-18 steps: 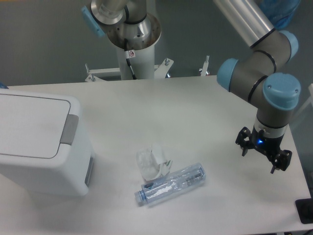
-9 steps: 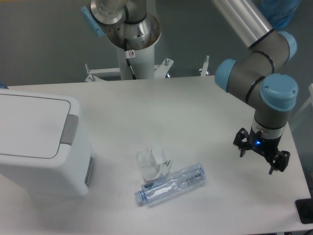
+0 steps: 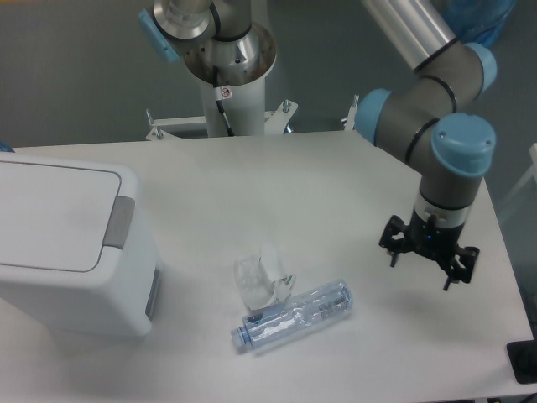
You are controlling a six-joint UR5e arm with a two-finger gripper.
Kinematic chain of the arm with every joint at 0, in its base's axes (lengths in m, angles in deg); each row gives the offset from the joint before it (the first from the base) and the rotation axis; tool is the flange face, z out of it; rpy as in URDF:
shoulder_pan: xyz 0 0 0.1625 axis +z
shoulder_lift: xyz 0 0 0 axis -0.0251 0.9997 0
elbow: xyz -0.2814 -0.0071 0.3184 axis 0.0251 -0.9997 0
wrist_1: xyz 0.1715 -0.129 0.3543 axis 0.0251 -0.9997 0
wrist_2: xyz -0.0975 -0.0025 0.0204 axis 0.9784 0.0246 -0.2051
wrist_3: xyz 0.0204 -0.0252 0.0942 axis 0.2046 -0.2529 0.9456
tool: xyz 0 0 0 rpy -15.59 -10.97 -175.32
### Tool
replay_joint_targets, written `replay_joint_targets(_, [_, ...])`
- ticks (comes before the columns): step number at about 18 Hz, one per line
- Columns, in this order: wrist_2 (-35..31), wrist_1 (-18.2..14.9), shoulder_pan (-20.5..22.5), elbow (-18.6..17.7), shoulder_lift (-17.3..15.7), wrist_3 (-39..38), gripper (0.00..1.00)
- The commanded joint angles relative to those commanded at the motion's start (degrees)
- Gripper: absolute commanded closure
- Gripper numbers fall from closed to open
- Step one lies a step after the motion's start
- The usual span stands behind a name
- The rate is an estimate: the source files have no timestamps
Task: Open the trash can
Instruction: 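Move the open gripper across the table toward the trash can lid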
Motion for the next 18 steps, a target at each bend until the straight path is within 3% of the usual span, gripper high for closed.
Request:
replay_joint_targets(2, [5.0, 0.0, 0.4, -1.8, -1.7, -1.7, 0.0])
replay_joint_targets(5, [6.4, -1.1, -0.2, -1.6, -5.3, -8.2, 0.0])
replay_joint_targets(10, [9.7, -7.3, -5.1, 4.1, -6.3, -23.7, 0.0])
replay_joint_targets(12, [12.1, -8.3, -6.3, 6.7, -7.3, -32.2, 0.0])
replay_joint_targets(14, [15.2, -8.3, -7.7, 7.1, -7.6, -37.8, 0.0])
replay_joint_targets(18, [15.7, -9.0, -9.8, 5.7, -10.4, -40.6, 0.0])
